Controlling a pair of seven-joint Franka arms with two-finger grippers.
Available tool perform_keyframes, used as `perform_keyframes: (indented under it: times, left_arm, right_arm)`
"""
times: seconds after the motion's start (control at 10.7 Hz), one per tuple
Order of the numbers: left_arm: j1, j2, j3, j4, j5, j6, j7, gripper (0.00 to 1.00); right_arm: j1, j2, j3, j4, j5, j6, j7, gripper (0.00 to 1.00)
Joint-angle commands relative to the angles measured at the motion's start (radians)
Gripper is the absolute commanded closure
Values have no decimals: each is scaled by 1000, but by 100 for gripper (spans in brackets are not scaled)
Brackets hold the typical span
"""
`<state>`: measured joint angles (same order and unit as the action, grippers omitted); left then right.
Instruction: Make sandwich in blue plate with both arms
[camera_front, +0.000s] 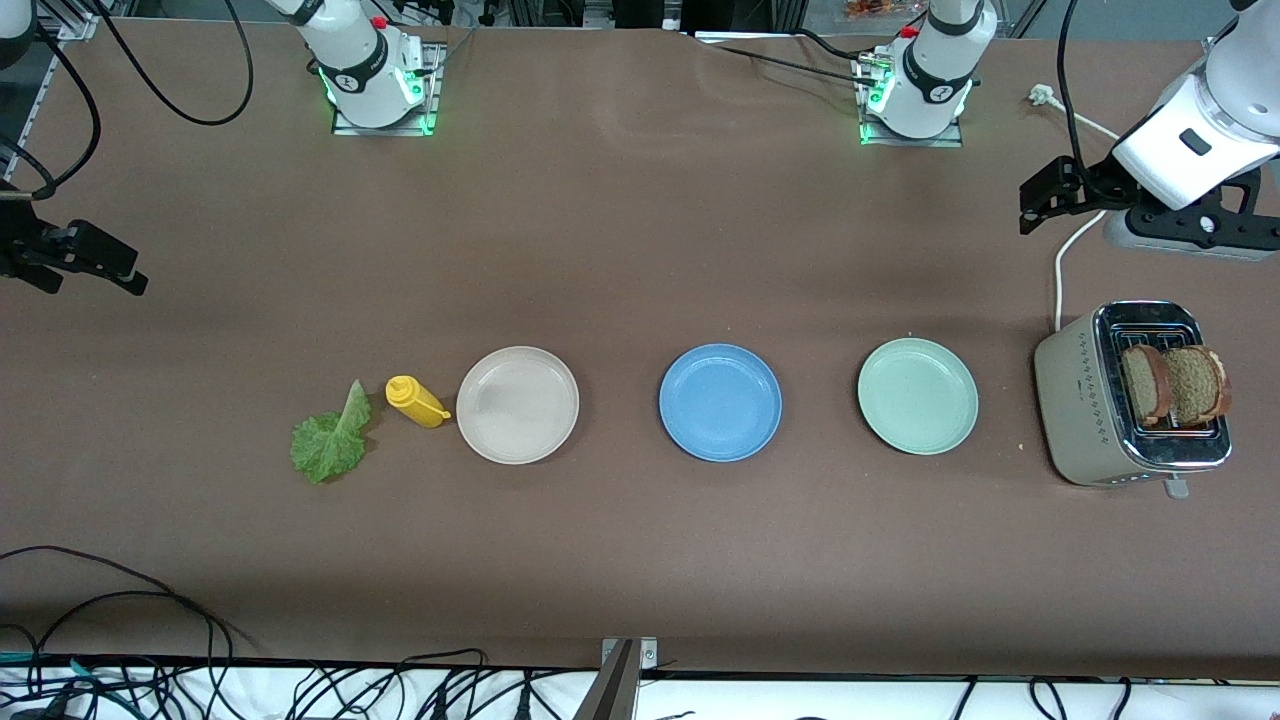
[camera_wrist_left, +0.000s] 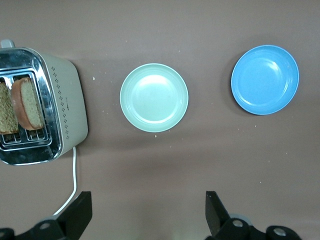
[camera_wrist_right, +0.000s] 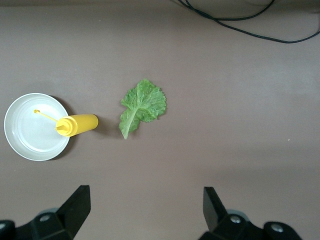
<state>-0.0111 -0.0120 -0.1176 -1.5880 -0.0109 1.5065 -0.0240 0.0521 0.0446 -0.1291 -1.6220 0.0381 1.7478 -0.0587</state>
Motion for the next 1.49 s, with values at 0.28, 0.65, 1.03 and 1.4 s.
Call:
perform_keyframes:
  times: [0.28,0.65,1.03,1.4]
  left_arm:
    - [0,45,4,17,68,-32,1,0]
    - [137,180,6,46,71,-22,10,0]
    - [258,357,4,203,120,-3,176,0]
    - [342,446,3,178,134,190,226,0]
  right_arm:
    - [0,0,-1,17,-7,-17,-4,0]
    - [0,0,-1,17,-7,-17,-4,0]
    - [0,0,-1,17,-7,-17,-3,0]
    - [0,0,-1,17,-7,-17,-4,0]
